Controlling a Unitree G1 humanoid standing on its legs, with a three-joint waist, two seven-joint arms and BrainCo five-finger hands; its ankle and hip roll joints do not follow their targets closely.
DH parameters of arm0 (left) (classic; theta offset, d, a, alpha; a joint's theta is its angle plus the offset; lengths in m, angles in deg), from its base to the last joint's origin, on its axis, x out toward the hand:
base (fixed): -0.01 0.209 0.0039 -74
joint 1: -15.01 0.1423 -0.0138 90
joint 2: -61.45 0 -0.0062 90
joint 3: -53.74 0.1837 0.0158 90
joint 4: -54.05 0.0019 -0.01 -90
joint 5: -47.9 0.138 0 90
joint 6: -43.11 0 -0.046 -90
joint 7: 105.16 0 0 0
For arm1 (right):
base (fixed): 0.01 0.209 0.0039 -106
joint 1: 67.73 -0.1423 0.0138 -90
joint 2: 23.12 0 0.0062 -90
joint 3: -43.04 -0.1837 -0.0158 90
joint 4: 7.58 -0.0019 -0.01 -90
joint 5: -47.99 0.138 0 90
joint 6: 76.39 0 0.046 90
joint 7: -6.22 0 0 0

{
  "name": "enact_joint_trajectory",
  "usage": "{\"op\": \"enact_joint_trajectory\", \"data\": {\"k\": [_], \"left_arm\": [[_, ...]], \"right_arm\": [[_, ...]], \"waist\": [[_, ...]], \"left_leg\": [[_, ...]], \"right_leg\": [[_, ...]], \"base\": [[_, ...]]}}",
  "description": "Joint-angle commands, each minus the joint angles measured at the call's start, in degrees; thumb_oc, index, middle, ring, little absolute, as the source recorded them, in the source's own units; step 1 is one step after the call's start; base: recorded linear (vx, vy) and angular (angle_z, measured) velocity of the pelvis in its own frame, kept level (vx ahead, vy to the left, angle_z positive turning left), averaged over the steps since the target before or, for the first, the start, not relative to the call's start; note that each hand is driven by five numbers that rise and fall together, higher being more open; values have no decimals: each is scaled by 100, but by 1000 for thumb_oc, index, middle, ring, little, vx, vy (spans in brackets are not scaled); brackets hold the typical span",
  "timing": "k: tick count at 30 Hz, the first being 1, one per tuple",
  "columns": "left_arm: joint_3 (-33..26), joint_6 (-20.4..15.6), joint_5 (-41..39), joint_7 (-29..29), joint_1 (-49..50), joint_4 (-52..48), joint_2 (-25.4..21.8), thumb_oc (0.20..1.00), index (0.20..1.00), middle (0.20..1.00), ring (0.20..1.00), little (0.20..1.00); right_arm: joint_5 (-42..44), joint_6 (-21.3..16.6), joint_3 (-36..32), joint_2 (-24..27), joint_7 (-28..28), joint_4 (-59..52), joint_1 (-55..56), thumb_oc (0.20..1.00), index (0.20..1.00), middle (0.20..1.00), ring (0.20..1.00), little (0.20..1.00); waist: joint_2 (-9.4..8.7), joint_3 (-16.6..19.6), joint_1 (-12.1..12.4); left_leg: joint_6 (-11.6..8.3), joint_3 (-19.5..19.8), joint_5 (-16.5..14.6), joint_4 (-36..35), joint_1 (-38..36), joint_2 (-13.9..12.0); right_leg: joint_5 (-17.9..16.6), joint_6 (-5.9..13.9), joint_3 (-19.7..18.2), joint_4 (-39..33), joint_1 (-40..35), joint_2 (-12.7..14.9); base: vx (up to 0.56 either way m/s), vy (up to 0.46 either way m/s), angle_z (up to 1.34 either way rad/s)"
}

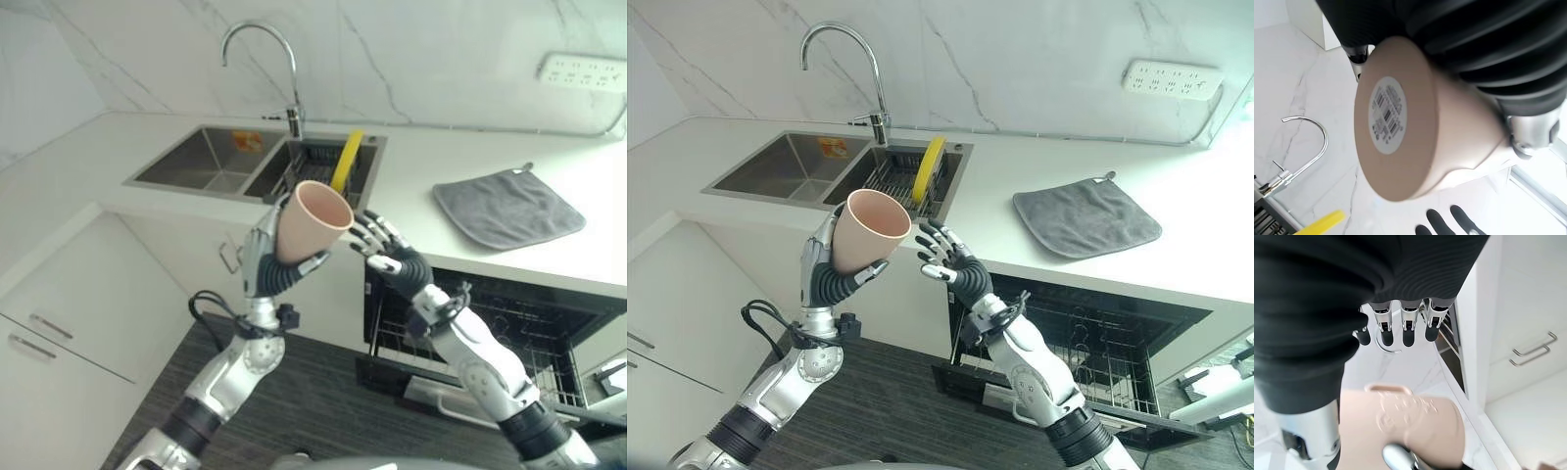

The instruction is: Place the dishes in the dishwasher.

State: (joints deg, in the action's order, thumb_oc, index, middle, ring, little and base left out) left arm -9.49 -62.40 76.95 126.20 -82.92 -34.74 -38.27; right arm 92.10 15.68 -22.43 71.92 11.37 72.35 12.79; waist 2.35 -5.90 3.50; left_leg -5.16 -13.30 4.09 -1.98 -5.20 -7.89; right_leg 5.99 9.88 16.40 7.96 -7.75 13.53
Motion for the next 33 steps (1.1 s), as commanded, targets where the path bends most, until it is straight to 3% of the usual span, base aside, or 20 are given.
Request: {"op": "enact_joint_trajectory", "data": {"k": [1,19,21,33], "left_arm": [[130,-31,308,175,-910,62,-221,200,200,200,200,200],[562,161,405,96,-1146,-41,-243,200,200,200,200,200],[674,547,445,177,-1161,-9,-207,200,200,200,200,200],[923,955,858,251,-1099,76,-210,200,200,200,200,200]], "right_arm": [[465,-94,-70,-343,39,-322,-752,1000,1000,1000,1000,1000],[492,66,232,-553,-218,-282,-1280,1000,1000,1000,1000,1000],[212,47,259,-581,-379,-248,-1342,1000,1000,1000,1000,1000],[-95,55,266,-552,-883,-189,-1496,1000,1000,1000,1000,1000]], "waist": [[-322,-73,135],[-298,-47,262],[-301,-51,274],[-282,-103,309]], "left_leg": [[-16,178,-863,308,-368,-185],[32,260,-836,271,-358,-89],[40,265,-844,273,-355,-81],[98,316,-848,233,-349,11]], "right_leg": [[-342,90,-196,-612,-139,294],[-373,51,-139,-657,-199,321],[-365,50,-127,-649,-203,331],[-382,62,-136,-681,-224,381]], "base": [[0,0,0],[2,3,1],[11,7,5],[3,1,0]]}}
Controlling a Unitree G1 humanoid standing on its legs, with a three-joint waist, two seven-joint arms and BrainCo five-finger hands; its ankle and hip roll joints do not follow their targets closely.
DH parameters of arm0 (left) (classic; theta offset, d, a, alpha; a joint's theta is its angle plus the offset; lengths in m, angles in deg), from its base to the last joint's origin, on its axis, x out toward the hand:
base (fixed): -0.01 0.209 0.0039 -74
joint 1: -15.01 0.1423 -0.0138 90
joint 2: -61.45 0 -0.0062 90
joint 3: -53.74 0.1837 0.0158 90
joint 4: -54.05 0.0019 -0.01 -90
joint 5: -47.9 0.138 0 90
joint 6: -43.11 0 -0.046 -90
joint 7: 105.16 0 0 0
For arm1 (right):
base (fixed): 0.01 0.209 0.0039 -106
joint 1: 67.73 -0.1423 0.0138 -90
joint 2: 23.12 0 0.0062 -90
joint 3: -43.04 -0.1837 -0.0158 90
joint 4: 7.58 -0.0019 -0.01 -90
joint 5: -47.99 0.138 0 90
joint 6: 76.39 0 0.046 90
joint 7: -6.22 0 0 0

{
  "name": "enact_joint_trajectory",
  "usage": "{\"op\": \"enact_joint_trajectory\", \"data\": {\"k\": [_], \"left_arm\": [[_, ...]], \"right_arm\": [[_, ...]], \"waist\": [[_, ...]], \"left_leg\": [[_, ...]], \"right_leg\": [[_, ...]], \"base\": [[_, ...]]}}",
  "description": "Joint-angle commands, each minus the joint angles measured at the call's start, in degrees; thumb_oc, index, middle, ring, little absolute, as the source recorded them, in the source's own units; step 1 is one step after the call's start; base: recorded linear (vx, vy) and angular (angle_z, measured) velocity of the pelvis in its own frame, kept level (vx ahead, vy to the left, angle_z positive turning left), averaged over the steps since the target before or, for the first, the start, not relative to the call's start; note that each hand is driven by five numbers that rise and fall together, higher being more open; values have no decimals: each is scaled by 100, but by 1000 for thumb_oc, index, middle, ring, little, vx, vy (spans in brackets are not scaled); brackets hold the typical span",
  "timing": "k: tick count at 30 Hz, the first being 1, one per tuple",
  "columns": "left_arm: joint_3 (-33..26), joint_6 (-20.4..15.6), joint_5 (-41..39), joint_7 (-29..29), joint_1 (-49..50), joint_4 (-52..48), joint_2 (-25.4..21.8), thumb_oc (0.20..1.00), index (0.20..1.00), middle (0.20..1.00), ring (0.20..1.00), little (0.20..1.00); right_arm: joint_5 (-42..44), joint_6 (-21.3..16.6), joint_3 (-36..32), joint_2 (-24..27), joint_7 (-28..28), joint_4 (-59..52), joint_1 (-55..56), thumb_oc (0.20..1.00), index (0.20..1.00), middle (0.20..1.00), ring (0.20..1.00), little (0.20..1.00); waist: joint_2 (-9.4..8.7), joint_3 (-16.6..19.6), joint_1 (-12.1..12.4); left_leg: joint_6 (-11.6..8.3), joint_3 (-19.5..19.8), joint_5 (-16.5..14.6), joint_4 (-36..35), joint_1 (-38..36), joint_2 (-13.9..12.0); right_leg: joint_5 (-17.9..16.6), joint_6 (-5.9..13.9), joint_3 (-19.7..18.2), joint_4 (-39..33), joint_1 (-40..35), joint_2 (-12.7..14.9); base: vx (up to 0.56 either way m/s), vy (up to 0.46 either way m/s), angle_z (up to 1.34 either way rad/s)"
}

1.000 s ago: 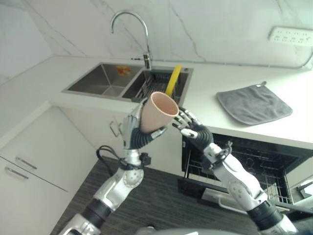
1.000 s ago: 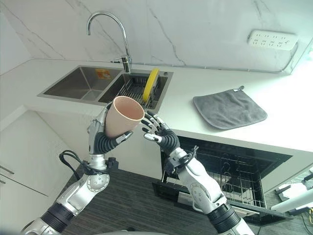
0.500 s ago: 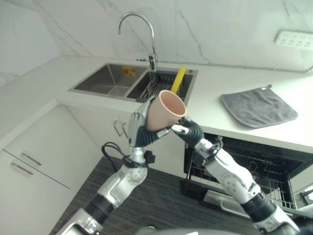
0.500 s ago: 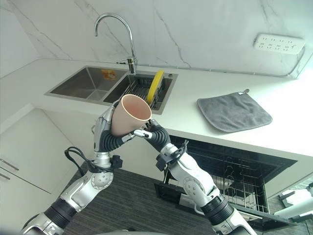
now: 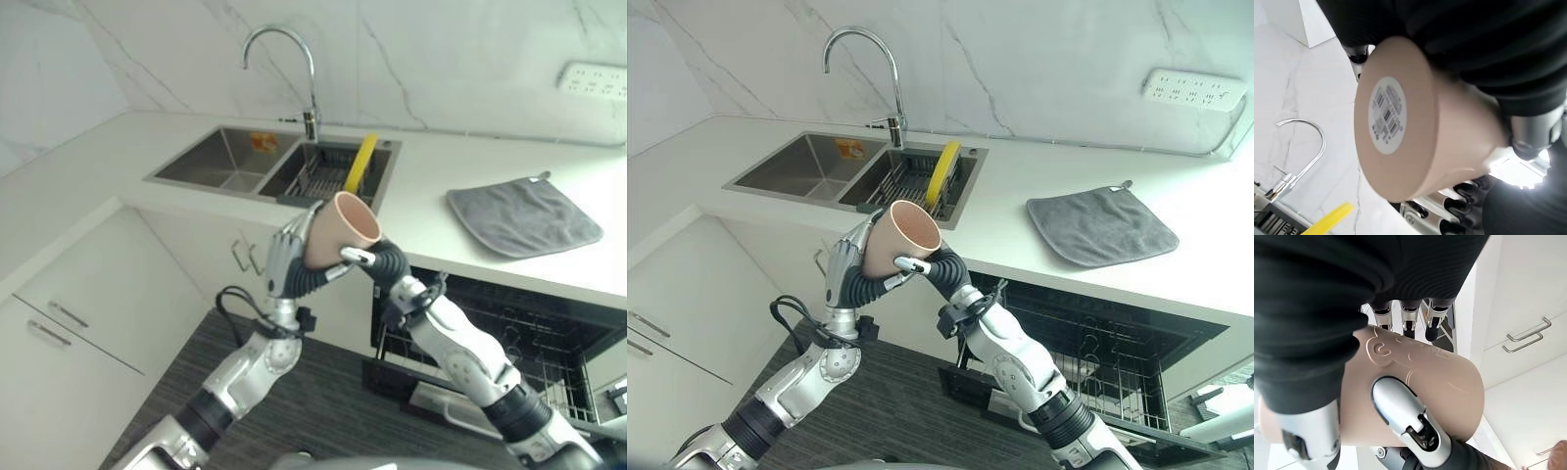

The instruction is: Place the dishes in the dishwasher.

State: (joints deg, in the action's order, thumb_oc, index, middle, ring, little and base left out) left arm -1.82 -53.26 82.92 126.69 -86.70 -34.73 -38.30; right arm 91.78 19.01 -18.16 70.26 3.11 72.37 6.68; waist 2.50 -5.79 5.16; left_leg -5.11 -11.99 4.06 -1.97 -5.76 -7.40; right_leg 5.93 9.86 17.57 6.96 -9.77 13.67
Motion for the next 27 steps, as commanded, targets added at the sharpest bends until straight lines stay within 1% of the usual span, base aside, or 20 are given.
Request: {"op": "enact_joint_trajectory", "data": {"k": [1,6,12,17,22,27], "left_arm": [[184,102,319,231,-732,63,-220,200,200,200,200,200],[318,203,447,285,-780,40,-253,200,200,200,200,200],[538,234,485,296,-929,46,-227,200,200,200,200,200],[648,198,546,280,-996,42,-235,200,200,200,200,200],[771,139,637,197,-1061,12,-237,200,200,200,200,200],[847,50,645,119,-1091,11,-241,200,200,200,200,200]], "right_arm": [[-43,-294,-149,-393,-68,-174,-909,1000,1000,1000,1000,1000],[95,-302,-87,-469,-110,-135,-1038,1000,1000,1000,1000,1000],[91,-277,78,-625,-218,-87,-1226,1000,1000,1000,1000,1000],[287,-281,151,-679,-268,-2,-1347,1000,1000,1000,1000,1000],[196,-273,210,-758,-198,50,-1485,1000,1000,1000,1000,1000],[208,-306,288,-814,-253,95,-1614,1000,1000,1000,1000,1000]], "waist": [[-292,-119,150],[-272,-140,196],[-244,-154,246],[-235,-147,281],[-219,-166,318],[-208,-153,344]], "left_leg": [[97,190,-845,226,-293,-27],[120,213,-839,204,-279,20],[141,239,-834,196,-241,60],[154,247,-819,172,-223,72],[170,273,-806,161,-194,91],[168,262,-795,160,-190,88]], "right_leg": [[-377,66,-249,-580,-21,374],[-390,78,-202,-588,-37,411],[-400,88,-143,-600,-46,450],[-404,89,-106,-616,-53,461],[-412,89,-70,-614,-40,468],[-410,83,-41,-623,-54,468]], "base": [[34,13,0],[6,1,0],[13,11,3],[0,0,0],[0,0,0],[0,0,0]]}}
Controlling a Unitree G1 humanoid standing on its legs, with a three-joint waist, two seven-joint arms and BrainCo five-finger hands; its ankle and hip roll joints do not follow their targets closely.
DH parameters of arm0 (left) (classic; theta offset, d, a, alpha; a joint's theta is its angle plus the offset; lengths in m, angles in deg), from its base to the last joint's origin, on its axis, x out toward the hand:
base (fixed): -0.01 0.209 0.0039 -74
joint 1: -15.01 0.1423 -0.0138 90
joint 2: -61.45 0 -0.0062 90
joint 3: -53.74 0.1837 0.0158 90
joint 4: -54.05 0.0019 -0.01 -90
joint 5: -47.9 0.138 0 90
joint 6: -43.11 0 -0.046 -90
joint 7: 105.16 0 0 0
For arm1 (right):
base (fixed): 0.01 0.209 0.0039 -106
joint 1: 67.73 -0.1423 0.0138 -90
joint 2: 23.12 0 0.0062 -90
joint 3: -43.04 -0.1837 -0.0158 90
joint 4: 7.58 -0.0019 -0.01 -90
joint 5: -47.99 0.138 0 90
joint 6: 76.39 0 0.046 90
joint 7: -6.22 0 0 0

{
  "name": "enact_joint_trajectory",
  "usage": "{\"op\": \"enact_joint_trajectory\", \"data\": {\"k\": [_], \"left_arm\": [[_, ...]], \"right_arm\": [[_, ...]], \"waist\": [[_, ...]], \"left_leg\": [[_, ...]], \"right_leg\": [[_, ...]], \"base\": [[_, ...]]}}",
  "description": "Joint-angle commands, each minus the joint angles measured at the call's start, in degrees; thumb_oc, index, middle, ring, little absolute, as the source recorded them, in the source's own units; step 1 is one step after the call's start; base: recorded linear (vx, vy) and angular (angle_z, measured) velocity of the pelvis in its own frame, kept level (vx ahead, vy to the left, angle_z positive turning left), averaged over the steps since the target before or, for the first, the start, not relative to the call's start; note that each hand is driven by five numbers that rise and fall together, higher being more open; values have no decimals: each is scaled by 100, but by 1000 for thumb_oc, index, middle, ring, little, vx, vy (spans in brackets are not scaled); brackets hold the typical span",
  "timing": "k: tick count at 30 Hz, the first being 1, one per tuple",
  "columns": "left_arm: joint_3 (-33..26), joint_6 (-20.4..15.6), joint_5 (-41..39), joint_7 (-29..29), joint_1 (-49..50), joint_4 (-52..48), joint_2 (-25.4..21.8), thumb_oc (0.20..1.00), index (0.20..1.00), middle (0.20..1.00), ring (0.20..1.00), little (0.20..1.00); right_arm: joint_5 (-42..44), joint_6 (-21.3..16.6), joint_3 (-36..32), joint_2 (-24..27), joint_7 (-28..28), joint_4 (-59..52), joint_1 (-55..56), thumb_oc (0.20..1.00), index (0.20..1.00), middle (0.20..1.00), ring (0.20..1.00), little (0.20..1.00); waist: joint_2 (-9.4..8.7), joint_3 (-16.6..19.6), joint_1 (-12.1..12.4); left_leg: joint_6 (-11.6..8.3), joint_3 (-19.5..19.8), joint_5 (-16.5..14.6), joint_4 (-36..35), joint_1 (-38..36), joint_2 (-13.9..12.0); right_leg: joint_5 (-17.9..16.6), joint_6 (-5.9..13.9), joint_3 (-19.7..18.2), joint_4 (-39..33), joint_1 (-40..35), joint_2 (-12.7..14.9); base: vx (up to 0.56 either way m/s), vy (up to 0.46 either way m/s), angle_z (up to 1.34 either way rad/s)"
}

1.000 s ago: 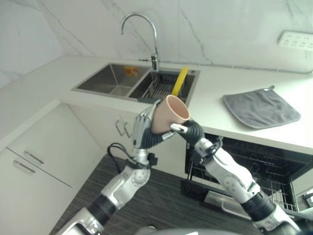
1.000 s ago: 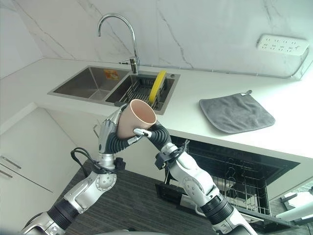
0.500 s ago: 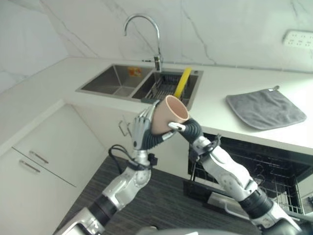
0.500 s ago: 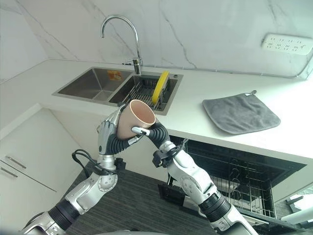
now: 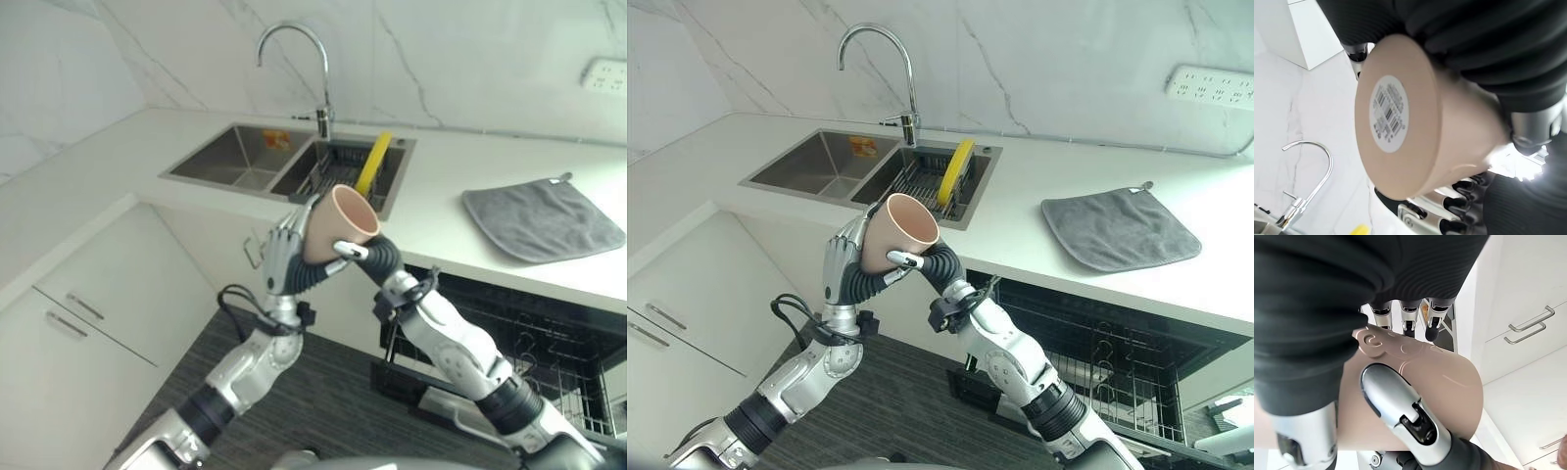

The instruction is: Place the dishes in the dishwasher.

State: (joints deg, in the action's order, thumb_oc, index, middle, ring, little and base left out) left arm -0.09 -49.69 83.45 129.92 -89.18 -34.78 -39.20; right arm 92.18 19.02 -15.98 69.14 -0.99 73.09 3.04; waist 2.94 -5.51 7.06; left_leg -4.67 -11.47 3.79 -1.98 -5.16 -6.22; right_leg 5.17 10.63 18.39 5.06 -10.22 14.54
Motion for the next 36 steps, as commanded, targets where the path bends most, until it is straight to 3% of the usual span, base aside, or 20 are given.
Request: {"op": "enact_joint_trajectory", "data": {"k": [1,3,4,5,6,8,15,16,17,27,36], "left_arm": [[682,-314,602,-220,-840,17,-147,200,200,200,200,200],[699,-325,592,-249,-849,18,-146,200,200,200,200,200],[716,-338,599,-254,-847,21,-148,200,200,200,200,200],[726,-364,604,-245,-851,41,-146,200,200,200,200,200],[736,-381,598,-232,-854,58,-144,200,200,200,200,200],[742,-404,623,-241,-856,67,-149,200,200,200,200,200],[813,-573,604,-137,-852,146,-141,200,200,200,200,200],[808,-597,618,-57,-853,154,-123,868,868,868,868,868],[800,-614,646,-17,-852,152,-94,1000,1000,1000,1000,1000],[788,-637,551,-65,-861,276,-75,1000,1000,1000,1000,1000],[732,-688,610,93,-757,327,-36,1000,1000,1000,1000,1000]], "right_arm": [[168,-308,74,-706,155,35,-1263,1000,1000,1000,1000,1000],[156,-338,88,-713,149,65,-1295,1000,1000,1000,1000,1000],[114,-384,101,-726,152,94,-1328,818,818,818,818,818],[75,-428,107,-734,135,97,-1345,485,485,485,485,485],[68,-460,108,-739,107,100,-1363,344,344,344,344,344],[75,-506,93,-746,45,100,-1395,200,200,200,200,200],[103,-661,82,-819,1,156,-1456,200,200,200,200,200],[108,-670,81,-827,-3,164,-1466,200,200,200,200,200],[108,-714,87,-835,-29,172,-1467,200,200,200,200,200],[191,-903,62,-891,-115,162,-1458,200,200,200,200,200],[296,-1355,-74,-908,-378,142,-1367,200,200,200,200,200]], "waist": [[-253,-181,159],[-252,-179,165],[-248,-182,174],[-246,-185,179],[-245,-185,180],[-241,-194,181],[-216,-208,190],[-212,-213,190],[-208,-216,193],[-204,-229,188],[-179,-239,170]], "left_leg": [[123,210,-768,166,-247,-32],[122,210,-766,171,-239,-33],[122,210,-761,169,-235,-35],[123,212,-756,172,-228,-35],[123,211,-752,168,-227,-35],[123,203,-746,167,-220,-38],[113,172,-777,174,-229,-49],[113,170,-776,174,-231,-51],[113,169,-775,181,-227,-51],[108,122,-767,203,-213,-72],[93,36,-711,168,-222,-130]], "right_leg": [[-333,6,-117,-431,-11,382],[-333,6,-112,-428,-7,384],[-336,4,-103,-431,-7,384],[-340,2,-98,-432,-5,384],[-342,2,-94,-433,-4,383],[-344,6,-85,-429,3,385],[-303,11,-49,-419,-13,393],[-302,9,-45,-416,-15,394],[-300,7,-40,-411,-14,396],[-301,6,20,-396,-19,410],[-292,-17,87,-388,-28,391]], "base": [[0,0,0],[0,0,0],[3,0,4],[0,0,3],[0,0,0],[0,0,0],[0,0,0],[0,0,0],[0,0,0],[0,0,0],[0,0,0]]}}
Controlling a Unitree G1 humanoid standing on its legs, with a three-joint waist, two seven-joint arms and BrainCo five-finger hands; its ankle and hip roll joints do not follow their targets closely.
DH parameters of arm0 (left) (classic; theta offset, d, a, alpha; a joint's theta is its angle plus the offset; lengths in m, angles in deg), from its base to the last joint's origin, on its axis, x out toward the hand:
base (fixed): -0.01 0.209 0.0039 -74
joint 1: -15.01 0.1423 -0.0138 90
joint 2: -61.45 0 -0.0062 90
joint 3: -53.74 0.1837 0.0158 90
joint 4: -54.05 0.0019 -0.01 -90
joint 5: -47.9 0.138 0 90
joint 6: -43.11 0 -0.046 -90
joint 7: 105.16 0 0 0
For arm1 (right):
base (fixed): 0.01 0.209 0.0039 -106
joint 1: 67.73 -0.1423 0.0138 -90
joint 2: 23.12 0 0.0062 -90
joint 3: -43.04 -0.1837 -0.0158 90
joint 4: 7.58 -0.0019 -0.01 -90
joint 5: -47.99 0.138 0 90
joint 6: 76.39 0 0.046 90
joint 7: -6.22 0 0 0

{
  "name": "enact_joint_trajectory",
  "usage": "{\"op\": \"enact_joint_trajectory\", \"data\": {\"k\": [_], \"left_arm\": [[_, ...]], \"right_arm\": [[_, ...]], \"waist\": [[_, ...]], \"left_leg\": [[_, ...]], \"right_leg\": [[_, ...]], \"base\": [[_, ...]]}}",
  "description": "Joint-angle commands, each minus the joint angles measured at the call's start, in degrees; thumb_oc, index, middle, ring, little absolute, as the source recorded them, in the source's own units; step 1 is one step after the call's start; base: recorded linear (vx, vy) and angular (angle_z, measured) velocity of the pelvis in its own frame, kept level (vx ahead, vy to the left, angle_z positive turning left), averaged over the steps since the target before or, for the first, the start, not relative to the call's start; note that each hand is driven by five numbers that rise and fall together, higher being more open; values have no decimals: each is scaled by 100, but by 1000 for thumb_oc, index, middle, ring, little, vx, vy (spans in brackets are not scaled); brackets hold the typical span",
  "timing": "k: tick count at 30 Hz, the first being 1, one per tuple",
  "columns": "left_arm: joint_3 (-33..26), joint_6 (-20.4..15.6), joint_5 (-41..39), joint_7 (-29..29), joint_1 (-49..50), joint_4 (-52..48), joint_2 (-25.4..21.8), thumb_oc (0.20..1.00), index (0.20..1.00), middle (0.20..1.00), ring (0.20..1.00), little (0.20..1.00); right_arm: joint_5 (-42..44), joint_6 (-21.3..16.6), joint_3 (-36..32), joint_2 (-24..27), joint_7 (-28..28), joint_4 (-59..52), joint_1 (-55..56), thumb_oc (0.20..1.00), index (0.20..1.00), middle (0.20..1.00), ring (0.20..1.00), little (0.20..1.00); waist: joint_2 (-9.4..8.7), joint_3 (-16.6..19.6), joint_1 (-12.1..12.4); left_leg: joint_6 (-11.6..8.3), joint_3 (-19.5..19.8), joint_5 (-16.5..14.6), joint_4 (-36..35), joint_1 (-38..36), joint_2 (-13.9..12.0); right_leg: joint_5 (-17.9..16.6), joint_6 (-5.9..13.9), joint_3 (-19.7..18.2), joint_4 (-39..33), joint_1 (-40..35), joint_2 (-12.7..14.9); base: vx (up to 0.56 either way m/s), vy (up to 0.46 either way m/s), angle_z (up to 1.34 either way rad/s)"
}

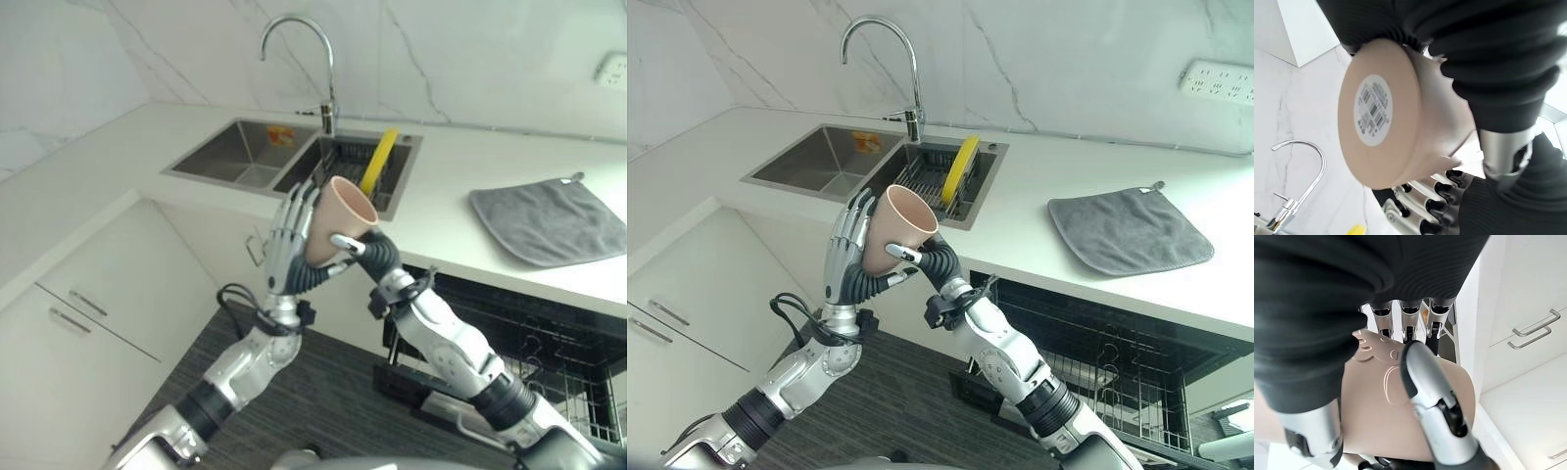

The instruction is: Place the dishes in the dishwasher.

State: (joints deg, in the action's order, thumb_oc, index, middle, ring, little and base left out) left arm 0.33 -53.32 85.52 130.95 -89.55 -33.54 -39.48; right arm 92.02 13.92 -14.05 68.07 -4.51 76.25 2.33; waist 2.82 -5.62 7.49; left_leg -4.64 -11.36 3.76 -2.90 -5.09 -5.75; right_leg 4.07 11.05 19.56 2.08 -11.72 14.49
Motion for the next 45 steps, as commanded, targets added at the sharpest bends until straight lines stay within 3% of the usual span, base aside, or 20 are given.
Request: {"op": "enact_joint_trajectory", "data": {"k": [1,15,23,25,30,33,36,39,43,45], "left_arm": [[682,-344,429,40,-687,225,-11,1000,1000,1000,1000,1000],[300,-214,408,330,-410,235,-118,1000,1000,1000,1000,1000],[-151,-450,340,417,-118,261,-228,1000,1000,1000,1000,1000],[-338,-1014,92,-39,27,247,-288,1000,1000,1000,1000,1000],[-351,-1357,-106,-652,189,290,-349,1000,1000,1000,1000,1000],[-409,-1846,-360,-1062,180,508,-550,1000,1000,1000,1000,1000],[-597,-2279,-610,-1522,368,542,-676,1000,1000,1000,1000,1000],[-778,-2507,-620,-1686,517,527,-776,1000,1000,1000,1000,1000],[-1010,-2843,-750,-2080,542,532,-880,1000,1000,1000,1000,1000],[-1020,-2851,-823,-2279,514,511,-918,1000,1000,1000,1000,1000]], "right_arm": [[312,-961,-309,-795,-83,-167,-1277,200,200,200,200,200],[-55,-1942,-931,-560,-707,-298,-1062,200,200,200,200,200],[-610,-2332,-1399,-278,-912,-672,-755,200,200,200,200,200],[-831,-2395,-1670,-93,-858,-917,-572,200,200,200,200,200],[-908,-2299,-1975,237,-407,-1269,-289,200,200,200,200,200],[-1325,-2226,-2265,601,-297,-1359,97,200,200,200,200,200],[-1311,-2280,-2679,809,-125,-1306,648,200,200,200,200,200],[-1134,-2302,-3035,887,213,-1226,981,200,200,200,200,200],[-588,-2276,-3439,1041,1017,-901,1280,200,200,200,200,200],[-513,-2298,-3452,1097,1344,-760,1317,200,200,200,200,200]], "waist": [[-160,-233,126],[-118,-280,96],[-108,-263,56],[-131,-275,13],[-189,-364,-115],[-236,-495,-303],[-317,-570,-381],[-393,-649,-454],[-445,-735,-533],[-474,-744,-552]], "left_leg": [[85,15,-696,252,-229,-190],[65,-20,-630,191,-243,-245],[90,45,-654,240,-235,-232],[126,135,-746,416,-187,-179],[203,198,-1019,1073,52,-26],[315,39,-1222,1451,247,31],[390,-188,-1320,1525,240,43],[436,-344,-1366,1536,180,18],[622,-527,-1461,1789,303,-94],[608,-580,-1525,1928,380,-128]], "right_leg": [[-182,-61,-14,-89,122,391],[-175,-65,59,-51,123,389],[-76,-107,-61,70,145,337],[12,-128,-203,243,210,317],[85,-122,-477,608,437,379],[50,-19,-684,782,638,522],[-202,136,-611,747,760,705],[-352,197,-587,875,933,747],[-152,105,-617,1725,1250,686],[-108,57,-647,1733,1375,669]], "base": [[0,0,0],[0,0,0],[0,26,2],[-1,116,6],[-48,156,-6],[-109,246,-29],[-97,135,-18],[-161,-7,-37],[-136,-90,-27],[-63,-230,-41]]}}
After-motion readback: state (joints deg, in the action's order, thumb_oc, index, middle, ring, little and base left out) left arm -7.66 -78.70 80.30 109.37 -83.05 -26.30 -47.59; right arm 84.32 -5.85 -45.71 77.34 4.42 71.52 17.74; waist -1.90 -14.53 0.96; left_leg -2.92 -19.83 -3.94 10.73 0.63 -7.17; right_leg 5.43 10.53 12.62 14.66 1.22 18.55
